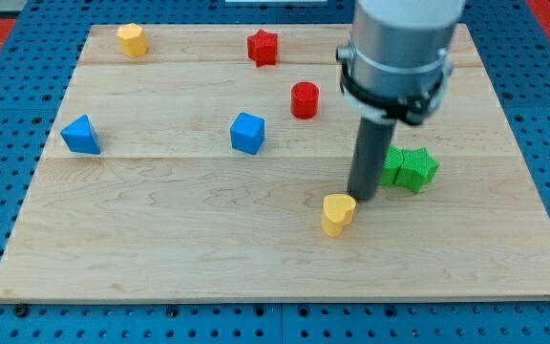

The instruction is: Push the green circle parallel to the red star

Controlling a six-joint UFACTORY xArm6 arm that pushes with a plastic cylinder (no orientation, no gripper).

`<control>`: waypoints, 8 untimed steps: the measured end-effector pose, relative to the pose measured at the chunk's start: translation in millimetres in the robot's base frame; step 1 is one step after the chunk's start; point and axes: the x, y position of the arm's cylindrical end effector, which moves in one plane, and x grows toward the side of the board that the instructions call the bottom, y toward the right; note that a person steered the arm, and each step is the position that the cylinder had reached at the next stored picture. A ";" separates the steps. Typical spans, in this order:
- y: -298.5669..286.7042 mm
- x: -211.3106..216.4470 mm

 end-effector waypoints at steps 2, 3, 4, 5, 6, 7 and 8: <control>32.0 -69.2; 33.5 -116.9; 27.7 -182.9; 30.1 -232.1; 2.5 -230.7; -20.1 -251.3; -5.7 -274.8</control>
